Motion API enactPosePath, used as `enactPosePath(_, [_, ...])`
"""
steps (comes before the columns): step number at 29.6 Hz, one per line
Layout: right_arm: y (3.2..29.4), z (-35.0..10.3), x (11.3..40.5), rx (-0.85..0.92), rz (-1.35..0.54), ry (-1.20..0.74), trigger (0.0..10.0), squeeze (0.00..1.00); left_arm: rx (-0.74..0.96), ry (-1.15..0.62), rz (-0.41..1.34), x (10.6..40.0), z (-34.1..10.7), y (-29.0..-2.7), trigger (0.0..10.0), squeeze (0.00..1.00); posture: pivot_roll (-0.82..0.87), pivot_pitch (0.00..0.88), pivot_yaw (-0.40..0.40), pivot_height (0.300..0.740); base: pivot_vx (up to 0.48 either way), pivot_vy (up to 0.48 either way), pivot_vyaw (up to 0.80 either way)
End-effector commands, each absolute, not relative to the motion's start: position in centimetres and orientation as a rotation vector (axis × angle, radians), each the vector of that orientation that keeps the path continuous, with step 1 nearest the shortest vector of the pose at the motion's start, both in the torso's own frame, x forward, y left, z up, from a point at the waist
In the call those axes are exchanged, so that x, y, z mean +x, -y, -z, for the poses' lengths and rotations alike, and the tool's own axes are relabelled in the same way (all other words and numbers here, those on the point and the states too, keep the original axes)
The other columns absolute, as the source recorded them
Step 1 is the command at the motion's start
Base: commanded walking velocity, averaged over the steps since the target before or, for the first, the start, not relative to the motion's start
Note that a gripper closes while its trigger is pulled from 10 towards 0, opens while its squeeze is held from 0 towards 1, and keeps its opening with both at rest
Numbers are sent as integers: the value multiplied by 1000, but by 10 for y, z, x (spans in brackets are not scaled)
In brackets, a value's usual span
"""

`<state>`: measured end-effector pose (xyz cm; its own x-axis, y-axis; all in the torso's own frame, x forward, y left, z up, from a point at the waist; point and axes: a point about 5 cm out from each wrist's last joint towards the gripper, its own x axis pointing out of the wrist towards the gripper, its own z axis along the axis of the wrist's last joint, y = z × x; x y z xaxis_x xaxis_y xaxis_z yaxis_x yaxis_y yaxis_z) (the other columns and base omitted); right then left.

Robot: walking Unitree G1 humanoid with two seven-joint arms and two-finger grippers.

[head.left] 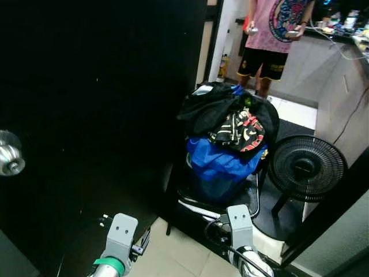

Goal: Clothes washing

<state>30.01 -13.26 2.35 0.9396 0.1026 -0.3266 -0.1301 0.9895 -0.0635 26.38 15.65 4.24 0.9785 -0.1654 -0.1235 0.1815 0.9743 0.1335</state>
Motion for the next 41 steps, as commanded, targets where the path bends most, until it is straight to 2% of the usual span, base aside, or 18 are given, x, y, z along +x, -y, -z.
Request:
enactPosePath(1, [138,-22,299,-88,-106,-331,10000,0,120,-126,170,261,-39,-154,10000,0,10,52,-26,740,0,0,0])
enactPosePath(19, [141,-27,301,-94,-75,-296,10000,0,78,-117,99,268,-44,-156,10000,0,10,48,-26,740,0,0,0])
enactPosePath(26, [144,-37,309,-87,-37,-238,10000,0,29,-38,67,278,-61,-157,10000,0,11,44,-15,740,0,0,0])
enactPosePath(36, [143,-40,310,-83,-50,-226,10000,0,73,-24,61,282,-65,-157,10000,0,21,34,-13,740,0,0,0])
enactPosePath(41, [141,-41,312,-63,-33,-222,10000,0,84,-32,66,284,-66,-159,10000,0,32,19,32,740,0,0,0])
